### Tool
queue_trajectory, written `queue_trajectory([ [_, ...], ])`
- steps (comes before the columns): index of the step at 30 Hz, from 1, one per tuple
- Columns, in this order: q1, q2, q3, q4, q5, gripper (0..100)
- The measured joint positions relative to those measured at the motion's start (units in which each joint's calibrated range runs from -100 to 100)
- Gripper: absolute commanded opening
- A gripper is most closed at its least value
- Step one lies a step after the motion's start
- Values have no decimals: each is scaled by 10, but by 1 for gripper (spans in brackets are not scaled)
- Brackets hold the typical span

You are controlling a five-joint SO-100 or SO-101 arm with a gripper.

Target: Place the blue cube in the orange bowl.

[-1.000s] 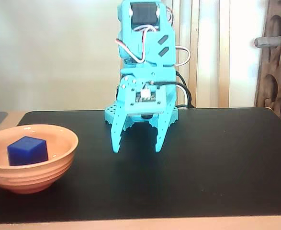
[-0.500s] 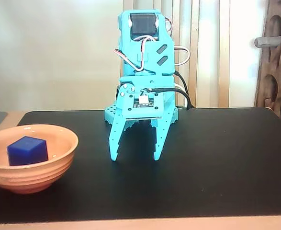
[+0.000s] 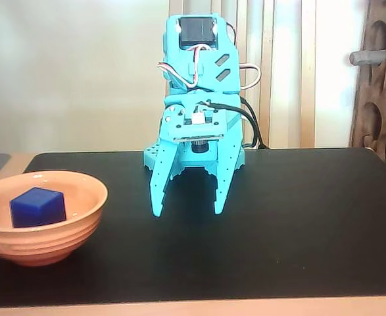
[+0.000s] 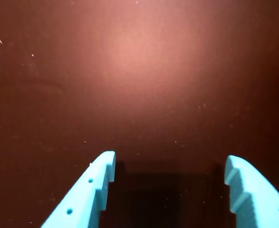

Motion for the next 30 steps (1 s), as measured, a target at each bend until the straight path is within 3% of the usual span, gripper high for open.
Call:
queue_trajectory([
  [2, 0, -3, 0, 0, 0, 25],
  [6, 0, -3, 0, 2, 0, 12],
  [11, 0, -3, 0, 25, -1, 10],
  [16, 0, -4, 0, 44, 0, 1],
  [30, 0, -5, 0, 47, 0, 1],
])
